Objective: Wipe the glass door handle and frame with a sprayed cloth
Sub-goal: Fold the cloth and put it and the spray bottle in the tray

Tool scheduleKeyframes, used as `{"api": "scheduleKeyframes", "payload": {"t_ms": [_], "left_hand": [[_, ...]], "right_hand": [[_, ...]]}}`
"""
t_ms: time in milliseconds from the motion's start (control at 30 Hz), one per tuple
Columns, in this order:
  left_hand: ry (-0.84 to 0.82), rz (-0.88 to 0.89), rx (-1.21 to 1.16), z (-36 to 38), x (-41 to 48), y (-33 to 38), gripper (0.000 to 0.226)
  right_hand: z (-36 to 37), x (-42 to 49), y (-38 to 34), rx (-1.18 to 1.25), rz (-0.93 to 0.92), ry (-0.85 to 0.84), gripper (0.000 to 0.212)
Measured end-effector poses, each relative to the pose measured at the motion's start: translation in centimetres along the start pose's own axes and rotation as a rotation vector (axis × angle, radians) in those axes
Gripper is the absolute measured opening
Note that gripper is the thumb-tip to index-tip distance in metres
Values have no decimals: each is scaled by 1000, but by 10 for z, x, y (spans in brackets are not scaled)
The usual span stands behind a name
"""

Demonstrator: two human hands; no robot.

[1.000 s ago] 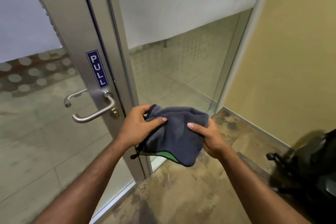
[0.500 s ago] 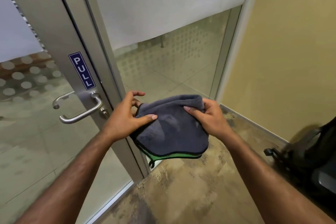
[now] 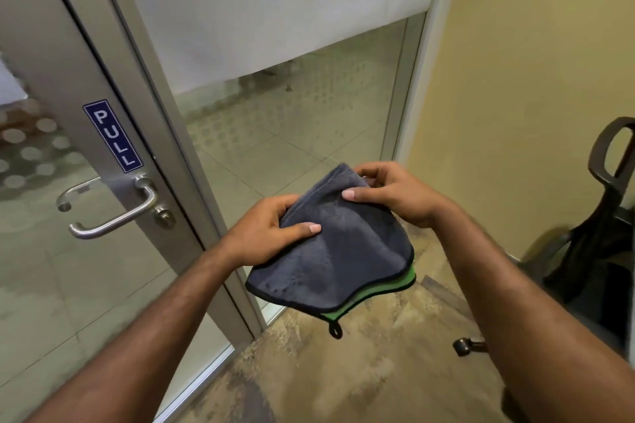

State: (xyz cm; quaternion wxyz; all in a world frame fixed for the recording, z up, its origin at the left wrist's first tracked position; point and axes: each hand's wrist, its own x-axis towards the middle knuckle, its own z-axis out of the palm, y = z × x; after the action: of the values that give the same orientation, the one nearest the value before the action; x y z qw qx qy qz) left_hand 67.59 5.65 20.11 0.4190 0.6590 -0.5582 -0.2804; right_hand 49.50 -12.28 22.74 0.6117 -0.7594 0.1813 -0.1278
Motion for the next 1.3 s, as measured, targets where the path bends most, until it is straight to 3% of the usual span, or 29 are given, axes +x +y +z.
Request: {"api": "scheduleKeyframes", "payload": {"t_ms": [100,267,367,567,633,700,767,867,1000,1067,1200,1233,1300], "left_hand": [[-52,-16,-104,9,9,10,37],[-40,-35,-373,19,17,23,16],[-34,-46,-476,23,19,27,18],[47,-120,-701,33,18,23,19],[110,-167,-762,34,15,17,22],[182,-221,-793,35,12,9,25],[246,-262,-763,33,9,0,27],[298,-326,-538,30,6,-19,19],[390,-416,-329,37,1,-38,43],[392,-404,-350,43,2,-39,50],[306,-298,-351,51,7,-37,25],[254,-272,-330,51,8,-37,29],[126,-233,-279,51,11,-39,56]], "right_hand": [[-20,-12,37,83,96,24,44],[-5,-36,120,379,229,29,92],[30,-48,149,673,298,53,96],[77,-53,147,1273,114,-24,106],[77,-49,140,1338,82,-2,108],[73,-49,131,1271,104,42,104],[66,-50,124,1103,169,161,84],[57,-51,118,888,218,412,56],[48,-57,115,646,263,746,83],[41,-64,117,563,177,757,86],[23,-80,118,452,38,577,65],[17,-84,118,384,29,512,66],[5,-90,117,220,48,402,80]]}}
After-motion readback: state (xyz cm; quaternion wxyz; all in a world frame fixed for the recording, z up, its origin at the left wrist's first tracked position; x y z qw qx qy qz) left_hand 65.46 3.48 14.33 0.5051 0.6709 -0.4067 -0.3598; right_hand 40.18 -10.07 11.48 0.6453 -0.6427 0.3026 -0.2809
